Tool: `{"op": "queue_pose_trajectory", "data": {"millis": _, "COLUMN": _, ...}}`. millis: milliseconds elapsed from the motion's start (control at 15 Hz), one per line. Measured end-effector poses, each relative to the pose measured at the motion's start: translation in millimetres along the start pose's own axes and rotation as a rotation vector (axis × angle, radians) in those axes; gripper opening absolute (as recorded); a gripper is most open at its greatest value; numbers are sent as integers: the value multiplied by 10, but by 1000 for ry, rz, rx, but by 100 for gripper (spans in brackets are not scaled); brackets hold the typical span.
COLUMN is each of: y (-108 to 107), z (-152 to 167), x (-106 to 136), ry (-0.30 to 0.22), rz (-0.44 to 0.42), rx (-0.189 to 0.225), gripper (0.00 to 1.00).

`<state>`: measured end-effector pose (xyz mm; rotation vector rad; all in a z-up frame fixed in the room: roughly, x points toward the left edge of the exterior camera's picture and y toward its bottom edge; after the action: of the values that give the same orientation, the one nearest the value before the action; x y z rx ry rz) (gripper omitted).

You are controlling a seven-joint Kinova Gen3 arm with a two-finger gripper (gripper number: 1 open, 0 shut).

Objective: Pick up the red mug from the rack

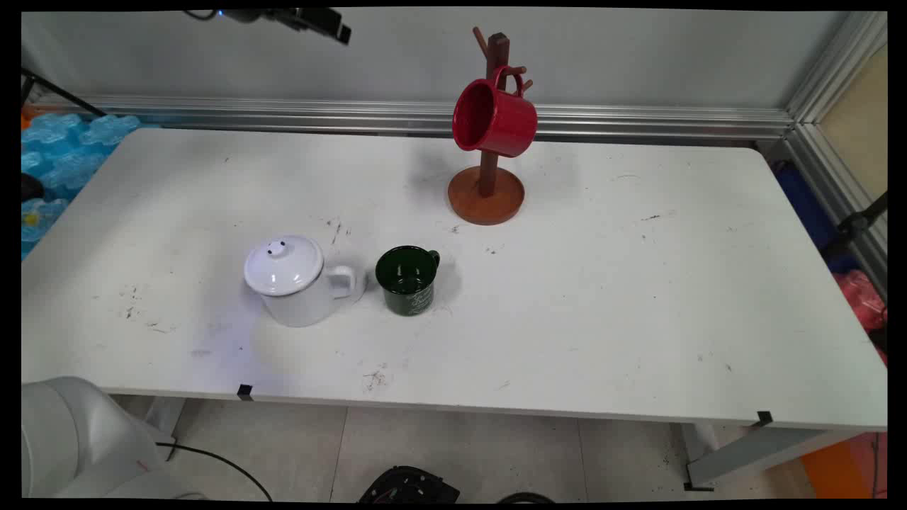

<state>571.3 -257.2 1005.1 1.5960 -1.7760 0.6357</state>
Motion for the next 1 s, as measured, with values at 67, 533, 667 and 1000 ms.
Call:
{"op": "queue_pose_trajectory", "data": {"millis": 67, "y": 47, "z": -19, "x": -39, "ry": -16, "rz": 14, "rx": -23, "gripper": 100}}
{"op": "queue_pose_trajectory", "data": {"millis": 533, "y": 431, "z": -104, "x": -264, "ry": -103, "rz": 113, "rx": -199, "gripper": 100}}
{"op": "queue_pose_trajectory", "data": {"millis": 667, "y": 544, "z": -95, "x": -295, "ry": -111, "rz": 159, "rx": -251, "gripper": 100}}
{"op": "queue_pose_trajectory", "data": {"millis": 1000, "y": 817, "z": 6, "x": -338, "ry": -101, "rz": 286, "rx": -358, "gripper": 100}}
